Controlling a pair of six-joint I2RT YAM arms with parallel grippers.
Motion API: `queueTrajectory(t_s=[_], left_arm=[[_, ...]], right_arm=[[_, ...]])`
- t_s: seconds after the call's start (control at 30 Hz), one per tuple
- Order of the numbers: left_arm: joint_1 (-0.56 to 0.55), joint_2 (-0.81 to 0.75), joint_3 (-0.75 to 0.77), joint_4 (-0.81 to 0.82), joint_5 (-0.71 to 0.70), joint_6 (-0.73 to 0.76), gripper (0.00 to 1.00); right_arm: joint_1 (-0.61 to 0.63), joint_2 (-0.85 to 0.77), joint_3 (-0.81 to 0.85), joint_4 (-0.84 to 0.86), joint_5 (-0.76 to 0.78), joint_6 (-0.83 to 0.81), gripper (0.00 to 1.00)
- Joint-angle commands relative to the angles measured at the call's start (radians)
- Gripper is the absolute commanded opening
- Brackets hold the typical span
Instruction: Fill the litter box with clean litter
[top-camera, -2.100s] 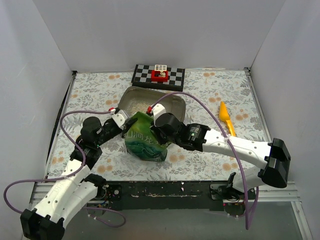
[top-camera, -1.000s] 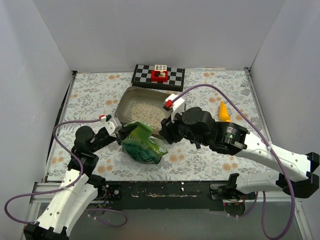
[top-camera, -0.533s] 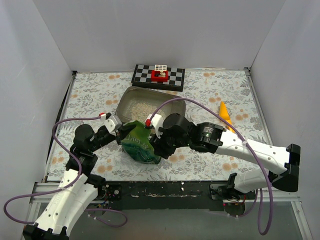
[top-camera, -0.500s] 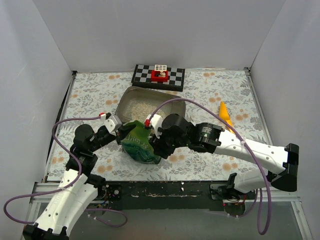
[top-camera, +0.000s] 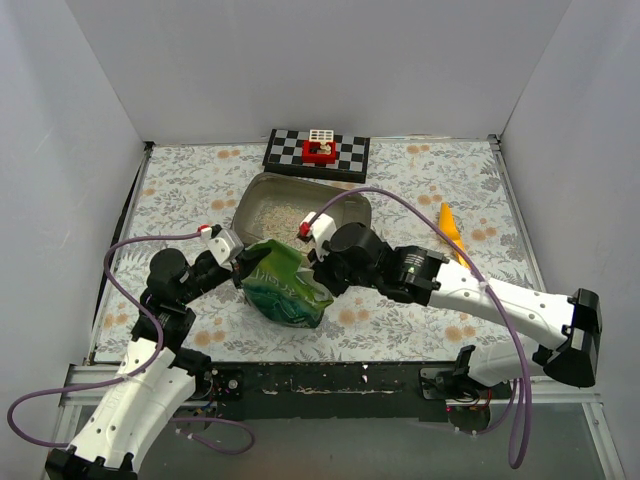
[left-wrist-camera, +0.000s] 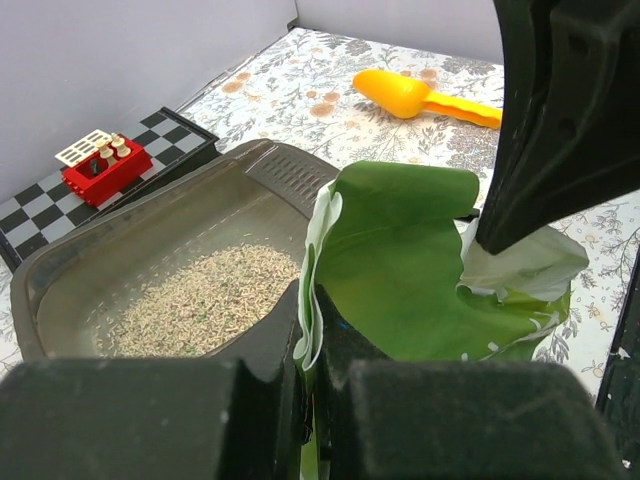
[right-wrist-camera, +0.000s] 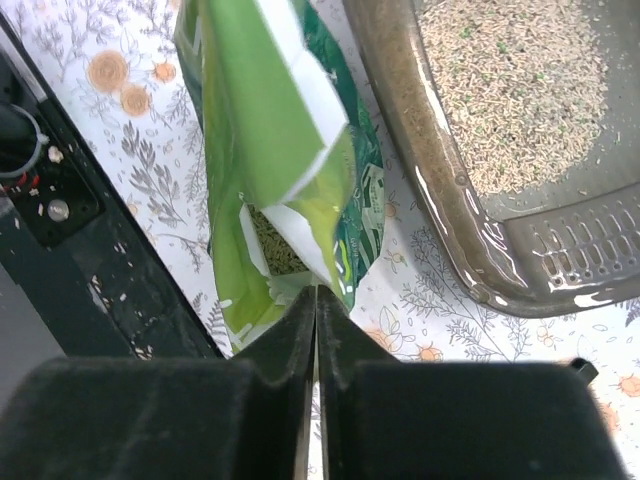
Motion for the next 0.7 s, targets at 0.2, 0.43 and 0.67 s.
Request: queueTrajectory(t_s=[0.2, 0.43, 0.67], left_arm=[[-0.004, -0.007, 0.006, 0.017, -0.004, -0.024, 0.0], [-0.004, 0.035, 0.028, 0.072, -0.008, -0.066, 0.0], [-0.004, 0.056, 0.025, 0.061, -0.002, -0.065, 0.0]], right_arm=[[-0.044, -0.009, -0.047, 0.126, -0.027, 0.031, 0.01], [-0.044, 0.048, -0.021, 0.159, -0.081, 0.057, 0.01], [-0.041, 0.073, 0.025, 0.147, -0.069, 0.071, 0.01]])
